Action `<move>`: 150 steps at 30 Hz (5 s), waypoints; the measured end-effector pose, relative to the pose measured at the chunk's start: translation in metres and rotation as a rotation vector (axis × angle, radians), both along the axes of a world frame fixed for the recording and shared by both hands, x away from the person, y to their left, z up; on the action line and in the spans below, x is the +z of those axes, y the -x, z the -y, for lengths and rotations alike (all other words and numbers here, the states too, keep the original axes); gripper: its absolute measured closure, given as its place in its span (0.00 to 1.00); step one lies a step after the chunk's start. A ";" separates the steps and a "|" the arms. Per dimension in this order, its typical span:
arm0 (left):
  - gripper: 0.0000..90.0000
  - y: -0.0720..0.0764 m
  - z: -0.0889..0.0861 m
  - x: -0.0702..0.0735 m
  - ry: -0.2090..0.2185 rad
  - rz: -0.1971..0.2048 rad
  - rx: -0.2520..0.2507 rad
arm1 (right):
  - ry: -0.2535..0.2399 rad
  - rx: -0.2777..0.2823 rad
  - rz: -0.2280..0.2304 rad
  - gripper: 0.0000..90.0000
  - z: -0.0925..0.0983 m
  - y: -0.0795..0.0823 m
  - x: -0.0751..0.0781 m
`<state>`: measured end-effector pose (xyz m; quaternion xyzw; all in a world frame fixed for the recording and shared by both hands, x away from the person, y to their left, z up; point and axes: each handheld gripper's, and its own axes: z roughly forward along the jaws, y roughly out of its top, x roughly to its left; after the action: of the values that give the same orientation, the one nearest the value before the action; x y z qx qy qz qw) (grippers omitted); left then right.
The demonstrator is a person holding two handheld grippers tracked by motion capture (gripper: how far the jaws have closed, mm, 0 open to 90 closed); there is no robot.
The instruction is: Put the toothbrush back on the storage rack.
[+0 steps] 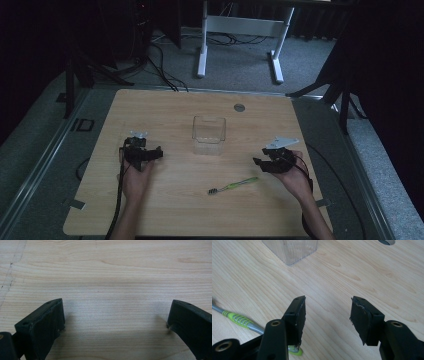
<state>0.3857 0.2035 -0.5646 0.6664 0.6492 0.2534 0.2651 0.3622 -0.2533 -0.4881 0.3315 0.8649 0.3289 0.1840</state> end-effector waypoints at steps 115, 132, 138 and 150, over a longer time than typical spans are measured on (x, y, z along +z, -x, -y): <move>0.02 0.000 0.000 0.000 0.000 0.000 0.000 | 0.332 0.520 -0.096 0.56 -0.058 0.006 0.008; 0.02 0.000 0.000 0.000 0.000 0.000 0.000 | 0.383 0.578 -0.101 0.58 -0.067 0.008 0.009; 0.02 0.000 0.000 0.000 0.000 0.000 0.000 | 0.403 0.596 -0.101 0.58 -0.070 0.009 0.010; 0.02 0.000 0.000 0.000 0.000 0.000 0.000 | 0.432 0.628 -0.107 0.59 -0.077 0.010 0.010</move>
<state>0.3857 0.2035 -0.5646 0.6665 0.6492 0.2533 0.2650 0.3522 -0.1768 -0.4785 0.0206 0.9821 0.1615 0.0945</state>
